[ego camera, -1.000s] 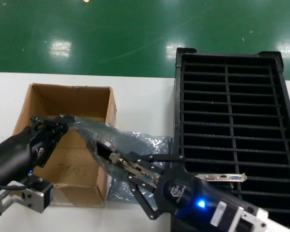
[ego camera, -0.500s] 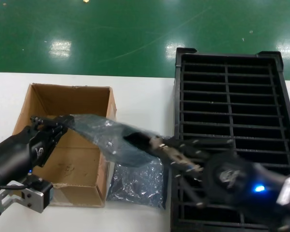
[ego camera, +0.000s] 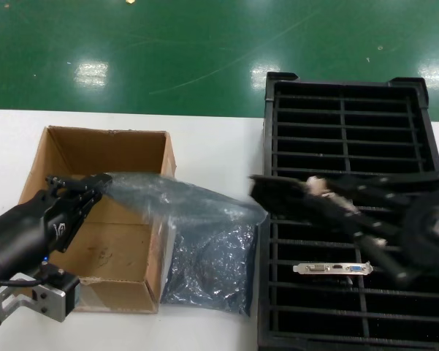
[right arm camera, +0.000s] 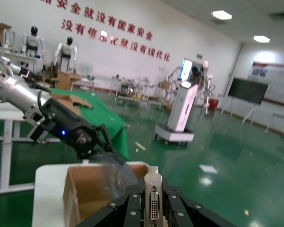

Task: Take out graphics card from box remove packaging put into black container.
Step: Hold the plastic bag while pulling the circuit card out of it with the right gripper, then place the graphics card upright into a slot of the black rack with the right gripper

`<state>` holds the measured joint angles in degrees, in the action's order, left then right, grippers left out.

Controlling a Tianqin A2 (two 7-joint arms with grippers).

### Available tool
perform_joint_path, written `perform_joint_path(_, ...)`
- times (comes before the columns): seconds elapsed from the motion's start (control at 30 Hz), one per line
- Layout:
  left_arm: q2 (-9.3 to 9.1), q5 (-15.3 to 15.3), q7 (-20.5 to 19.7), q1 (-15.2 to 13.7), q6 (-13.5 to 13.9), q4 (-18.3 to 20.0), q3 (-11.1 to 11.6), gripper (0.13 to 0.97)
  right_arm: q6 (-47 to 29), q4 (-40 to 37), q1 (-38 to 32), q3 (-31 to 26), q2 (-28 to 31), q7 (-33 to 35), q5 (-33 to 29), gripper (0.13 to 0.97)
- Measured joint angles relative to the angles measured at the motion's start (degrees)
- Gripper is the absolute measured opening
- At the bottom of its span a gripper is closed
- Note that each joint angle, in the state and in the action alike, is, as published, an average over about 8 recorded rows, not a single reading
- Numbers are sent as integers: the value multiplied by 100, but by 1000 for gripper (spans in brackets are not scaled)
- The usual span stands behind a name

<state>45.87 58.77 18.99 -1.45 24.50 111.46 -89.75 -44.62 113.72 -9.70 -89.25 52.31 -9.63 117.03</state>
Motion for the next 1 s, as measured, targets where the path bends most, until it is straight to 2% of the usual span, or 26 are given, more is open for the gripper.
perform_joint_path(0.27,0,0,0,0,0,0,0,139,-596,-365,-44,458,726,-454,455,189)
perform_joint_path(0.43,0,0,0,0,0,0,0,139,-773,-408,-84,303,1021,-674,336,189)
perform_joint_path(0.63,0,0,0,0,0,0,0,139,-802,-296,-498,-425,1091,-1072,-501,189)
perform_joint_path(0.83,0,0,0,0,0,0,0,139,-1022,-149,-1185,-1256,949,-1814,-1597,189)
perform_joint_path(1.0,0,0,0,0,0,0,0,139,-1313,-47,-1657,-1734,781,-2429,-2395,189)
